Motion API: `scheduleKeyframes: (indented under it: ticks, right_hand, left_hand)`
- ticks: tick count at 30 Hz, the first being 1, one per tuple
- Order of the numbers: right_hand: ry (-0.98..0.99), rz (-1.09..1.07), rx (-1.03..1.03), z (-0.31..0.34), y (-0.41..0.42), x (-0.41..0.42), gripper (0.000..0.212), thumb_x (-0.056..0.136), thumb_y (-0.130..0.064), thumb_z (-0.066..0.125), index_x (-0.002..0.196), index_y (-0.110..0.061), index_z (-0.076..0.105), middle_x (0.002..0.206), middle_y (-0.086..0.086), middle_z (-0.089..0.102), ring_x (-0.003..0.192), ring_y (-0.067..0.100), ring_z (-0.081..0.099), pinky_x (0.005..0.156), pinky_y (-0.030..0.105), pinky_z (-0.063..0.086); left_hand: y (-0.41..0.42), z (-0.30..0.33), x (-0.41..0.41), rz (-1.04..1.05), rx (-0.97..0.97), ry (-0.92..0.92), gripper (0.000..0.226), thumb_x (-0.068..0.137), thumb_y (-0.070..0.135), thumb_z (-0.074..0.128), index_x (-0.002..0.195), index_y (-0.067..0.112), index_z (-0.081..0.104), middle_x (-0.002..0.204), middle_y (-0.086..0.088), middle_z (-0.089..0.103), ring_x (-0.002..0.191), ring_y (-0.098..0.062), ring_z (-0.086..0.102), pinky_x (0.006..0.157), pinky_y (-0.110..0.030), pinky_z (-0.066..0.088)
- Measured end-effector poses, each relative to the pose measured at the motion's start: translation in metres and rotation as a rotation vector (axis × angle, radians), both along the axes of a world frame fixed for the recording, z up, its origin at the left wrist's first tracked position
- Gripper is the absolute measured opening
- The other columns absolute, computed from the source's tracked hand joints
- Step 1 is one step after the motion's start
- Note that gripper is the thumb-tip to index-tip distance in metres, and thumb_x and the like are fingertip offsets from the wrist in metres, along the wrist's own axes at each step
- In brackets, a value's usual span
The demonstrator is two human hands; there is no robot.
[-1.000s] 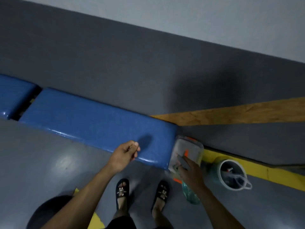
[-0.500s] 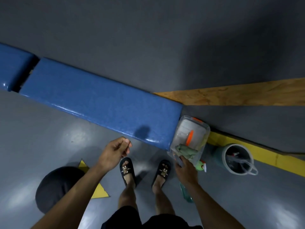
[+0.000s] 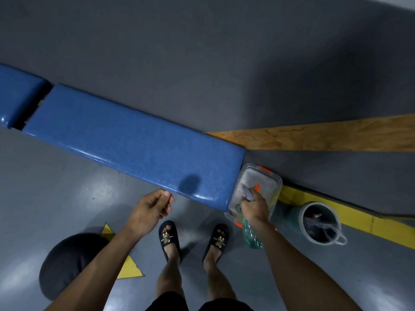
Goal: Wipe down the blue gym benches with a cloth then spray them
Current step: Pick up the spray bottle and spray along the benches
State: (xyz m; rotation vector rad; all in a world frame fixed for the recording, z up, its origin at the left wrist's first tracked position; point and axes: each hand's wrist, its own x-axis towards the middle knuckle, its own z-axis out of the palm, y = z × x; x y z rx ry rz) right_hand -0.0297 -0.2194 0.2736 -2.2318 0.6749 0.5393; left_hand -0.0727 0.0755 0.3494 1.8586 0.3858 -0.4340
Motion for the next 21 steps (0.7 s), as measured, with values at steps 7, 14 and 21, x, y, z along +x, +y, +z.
scheduleKeyframes:
  ticks: [7,14,21]
  right_hand:
    - [0.014,0.001,-0.118,0.011,-0.007,0.043,0.011,0.09,-0.029,0.05,0.09,-0.024,0.059,0.089,0.004,0.065,0.079,0.031,0.06,0.073,0.037,0.051]
    - [0.015,0.286,-0.046,0.021,0.019,0.041,0.014,0.08,-0.03,0.05,0.091,-0.026,0.057,0.086,-0.001,0.067,0.084,0.03,0.062,0.077,0.042,0.052]
    - [0.115,0.615,-0.138,0.014,0.08,0.0,0.024,0.085,-0.024,0.053,0.109,-0.023,0.057,0.109,0.004,0.066,0.104,0.032,0.06,0.079,0.036,0.047]
  left_hand:
    - [0.007,0.005,-0.006,0.01,0.023,-0.025,0.033,0.098,0.041,0.04,0.084,0.026,0.065,0.074,-0.007,0.066,0.064,-0.017,0.061,0.062,-0.034,0.049]
    - [0.012,0.019,-0.006,0.096,0.0,-0.023,0.034,0.1,0.037,0.042,0.086,0.017,0.066,0.072,-0.008,0.065,0.062,-0.016,0.059,0.062,-0.033,0.047]
    - [0.041,0.019,-0.015,0.193,-0.048,0.012,0.034,0.1,0.033,0.043,0.088,0.009,0.065,0.069,-0.004,0.063,0.059,-0.017,0.055,0.058,-0.029,0.044]
